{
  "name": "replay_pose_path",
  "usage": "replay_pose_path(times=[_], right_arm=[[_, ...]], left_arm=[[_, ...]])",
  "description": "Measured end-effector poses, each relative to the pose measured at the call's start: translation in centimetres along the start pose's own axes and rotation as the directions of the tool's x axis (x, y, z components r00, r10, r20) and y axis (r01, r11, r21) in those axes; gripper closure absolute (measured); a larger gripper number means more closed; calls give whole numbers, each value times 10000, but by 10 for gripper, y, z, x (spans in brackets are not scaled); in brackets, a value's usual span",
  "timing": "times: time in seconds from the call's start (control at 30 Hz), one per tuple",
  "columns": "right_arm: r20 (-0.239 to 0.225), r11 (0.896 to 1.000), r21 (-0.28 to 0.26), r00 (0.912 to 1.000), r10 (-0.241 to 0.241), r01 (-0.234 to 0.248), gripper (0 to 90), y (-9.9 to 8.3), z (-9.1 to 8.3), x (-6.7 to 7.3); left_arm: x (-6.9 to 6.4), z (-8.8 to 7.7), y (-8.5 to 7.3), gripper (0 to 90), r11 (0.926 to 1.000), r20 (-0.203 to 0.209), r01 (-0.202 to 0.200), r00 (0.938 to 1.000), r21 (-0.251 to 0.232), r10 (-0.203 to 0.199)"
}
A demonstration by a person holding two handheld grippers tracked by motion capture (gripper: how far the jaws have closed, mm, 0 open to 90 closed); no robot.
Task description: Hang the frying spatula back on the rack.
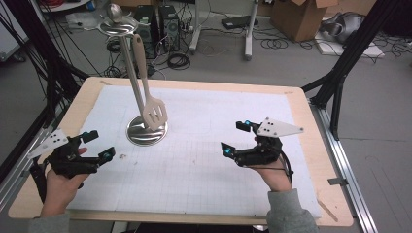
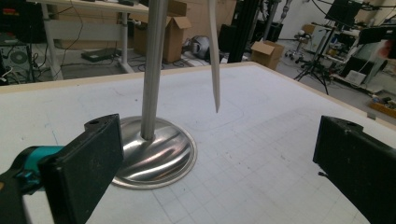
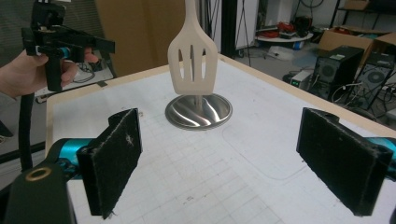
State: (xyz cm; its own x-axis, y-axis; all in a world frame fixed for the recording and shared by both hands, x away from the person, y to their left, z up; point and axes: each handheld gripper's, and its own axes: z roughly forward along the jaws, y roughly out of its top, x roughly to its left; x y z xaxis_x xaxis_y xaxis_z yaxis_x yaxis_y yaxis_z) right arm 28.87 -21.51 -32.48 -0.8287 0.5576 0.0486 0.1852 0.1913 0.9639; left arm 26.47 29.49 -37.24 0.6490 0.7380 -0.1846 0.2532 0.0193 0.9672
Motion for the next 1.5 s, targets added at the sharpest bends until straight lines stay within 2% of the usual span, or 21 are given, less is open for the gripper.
replay_pose_path(times=[0.3,0.4,0.53,0.7,0.93,1.17,1.5], right_arm=[[219,9998,-124,9997,-138,141,132,-10,-23,4],[211,9997,-199,9997,-111,115,132,-15,-29,4],[267,9998,-206,9996,61,-56,131,-23,-36,2],[334,9994,-294,9992,212,-202,132,-34,-44,-2],[338,9952,-673,9967,735,-711,132,-45,-57,-6],[445,9931,-845,9954,847,-807,131,-55,-65,-14],[131,9870,-1345,9958,903,-878,132,-67,-93,-26]], left_arm=[[-1,1,1,23,10000,247,-69,9997,-40,70],[-3,2,1,23,9999,436,-122,9990,-85,125],[-6,2,3,23,9990,793,-375,9961,-257,394],[-10,2,6,23,9972,1062,-637,9920,-387,675],[-12,2,8,23,9969,1240,-646,9898,-442,696],[-14,2,10,23,9965,1458,-707,9864,-449,765],[-19,3,13,23,9958,1763,-799,9805,-442,865]])
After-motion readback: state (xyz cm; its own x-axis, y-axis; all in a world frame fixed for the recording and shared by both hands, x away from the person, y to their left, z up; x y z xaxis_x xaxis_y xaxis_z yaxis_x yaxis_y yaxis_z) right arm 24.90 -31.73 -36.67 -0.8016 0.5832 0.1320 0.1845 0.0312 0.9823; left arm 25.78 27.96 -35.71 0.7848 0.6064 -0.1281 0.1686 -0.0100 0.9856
